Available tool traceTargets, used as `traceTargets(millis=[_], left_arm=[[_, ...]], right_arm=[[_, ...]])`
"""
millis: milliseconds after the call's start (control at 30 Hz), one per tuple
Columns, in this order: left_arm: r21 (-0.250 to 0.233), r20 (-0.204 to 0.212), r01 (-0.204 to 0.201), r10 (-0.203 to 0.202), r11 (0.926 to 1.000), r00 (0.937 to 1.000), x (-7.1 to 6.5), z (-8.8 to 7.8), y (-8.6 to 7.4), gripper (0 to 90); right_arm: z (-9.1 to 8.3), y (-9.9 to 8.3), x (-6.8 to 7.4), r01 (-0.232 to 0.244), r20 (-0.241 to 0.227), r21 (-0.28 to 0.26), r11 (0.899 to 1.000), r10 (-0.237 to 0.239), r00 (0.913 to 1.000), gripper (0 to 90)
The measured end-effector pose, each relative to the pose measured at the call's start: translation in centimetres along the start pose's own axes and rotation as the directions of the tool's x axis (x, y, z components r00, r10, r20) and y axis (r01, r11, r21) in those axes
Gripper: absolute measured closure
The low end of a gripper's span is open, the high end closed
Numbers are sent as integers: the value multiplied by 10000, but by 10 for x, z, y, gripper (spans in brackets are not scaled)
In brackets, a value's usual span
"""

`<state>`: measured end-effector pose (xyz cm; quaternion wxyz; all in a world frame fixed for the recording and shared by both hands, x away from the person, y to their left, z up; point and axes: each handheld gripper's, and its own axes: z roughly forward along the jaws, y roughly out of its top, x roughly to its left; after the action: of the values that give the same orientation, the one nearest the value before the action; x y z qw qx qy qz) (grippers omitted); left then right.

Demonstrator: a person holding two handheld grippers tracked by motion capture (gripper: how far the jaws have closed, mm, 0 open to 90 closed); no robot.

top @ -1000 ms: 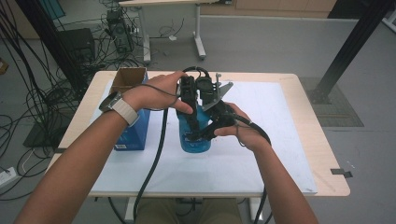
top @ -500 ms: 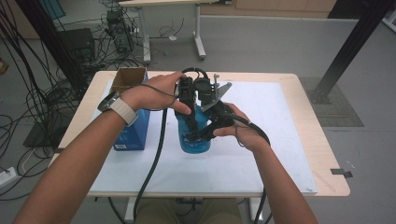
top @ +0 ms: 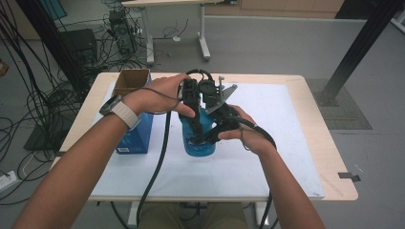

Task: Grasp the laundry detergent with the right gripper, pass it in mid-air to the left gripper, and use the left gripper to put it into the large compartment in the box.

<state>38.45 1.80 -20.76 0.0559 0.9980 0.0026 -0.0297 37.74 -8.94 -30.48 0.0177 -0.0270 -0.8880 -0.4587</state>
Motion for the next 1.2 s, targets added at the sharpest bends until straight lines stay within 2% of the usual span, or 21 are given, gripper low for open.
traceTargets(millis=[600, 633, 667, 933, 1033, 1200], left_arm=[[-139, 50, 97, -97, 9999, 9999, 0, -1, -1, 378], [-146, 52, 110, -109, 9998, 9999, 0, -1, -1, 378], [-135, 34, 125, -125, 9998, 9999, 0, -1, -1, 378], [-179, 40, 139, -138, 9997, 9999, 0, -2, -3, 378], [-237, 46, 170, -169, 9996, 9998, 0, -2, -3, 378], [-263, 50, 176, -175, 9995, 9998, 0, -2, -4, 378]], right_arm=[[-1, 0, 1, 44, -27, -24, 10000, -44, 10000, 441], [-1, 1, 1, -46, -131, -42, 10000, 46, 9999, 441], [-1, 1, 0, 73, -32, -4, 10000, -73, 10000, 441], [-1, 2, 0, 115, -83, -16, 9999, -116, 9999, 441], [0, 3, 1, 2, -207, -56, 10000, -4, 9998, 441], [-1, 3, 0, 69, -99, 13, 10000, -69, 9999, 440]])
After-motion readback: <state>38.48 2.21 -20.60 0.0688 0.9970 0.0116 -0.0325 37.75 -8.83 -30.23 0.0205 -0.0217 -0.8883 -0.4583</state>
